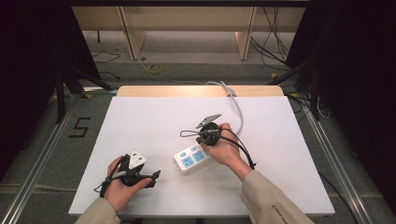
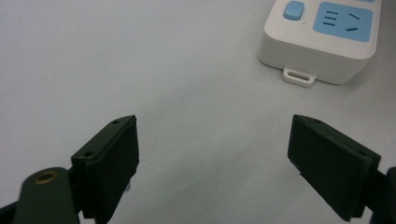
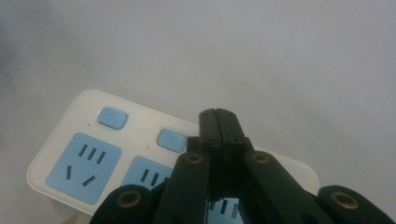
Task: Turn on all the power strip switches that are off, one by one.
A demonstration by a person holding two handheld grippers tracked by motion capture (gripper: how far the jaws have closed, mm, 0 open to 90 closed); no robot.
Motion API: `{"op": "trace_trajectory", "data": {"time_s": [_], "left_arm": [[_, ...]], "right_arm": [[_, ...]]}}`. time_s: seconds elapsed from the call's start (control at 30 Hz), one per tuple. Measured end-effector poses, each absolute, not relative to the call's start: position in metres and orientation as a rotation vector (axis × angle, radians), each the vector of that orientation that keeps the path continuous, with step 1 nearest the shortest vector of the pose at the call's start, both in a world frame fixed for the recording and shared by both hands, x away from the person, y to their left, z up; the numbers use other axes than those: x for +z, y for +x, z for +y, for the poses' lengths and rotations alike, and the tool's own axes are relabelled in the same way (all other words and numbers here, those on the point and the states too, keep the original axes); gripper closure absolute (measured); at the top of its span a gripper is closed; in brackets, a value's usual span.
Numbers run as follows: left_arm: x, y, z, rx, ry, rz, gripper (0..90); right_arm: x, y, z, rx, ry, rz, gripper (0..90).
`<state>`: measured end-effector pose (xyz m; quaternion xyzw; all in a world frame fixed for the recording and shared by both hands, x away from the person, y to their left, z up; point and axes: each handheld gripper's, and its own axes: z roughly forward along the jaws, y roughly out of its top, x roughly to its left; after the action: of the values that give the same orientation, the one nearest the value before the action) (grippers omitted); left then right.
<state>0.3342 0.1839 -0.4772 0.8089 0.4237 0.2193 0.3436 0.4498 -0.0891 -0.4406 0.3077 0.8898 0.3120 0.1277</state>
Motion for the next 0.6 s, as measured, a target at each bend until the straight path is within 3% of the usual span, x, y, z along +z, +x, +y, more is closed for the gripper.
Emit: {"op": "trace_trajectory", "data": {"time_s": [0.6], "left_arm": [[-0.477, 0.334, 0.184, 0.570, 2.102, 1.099, 16.3]], "right_arm": [[-0.437, 0.444, -0.073, 0.930, 0.850, 2.613, 90.0]]}}
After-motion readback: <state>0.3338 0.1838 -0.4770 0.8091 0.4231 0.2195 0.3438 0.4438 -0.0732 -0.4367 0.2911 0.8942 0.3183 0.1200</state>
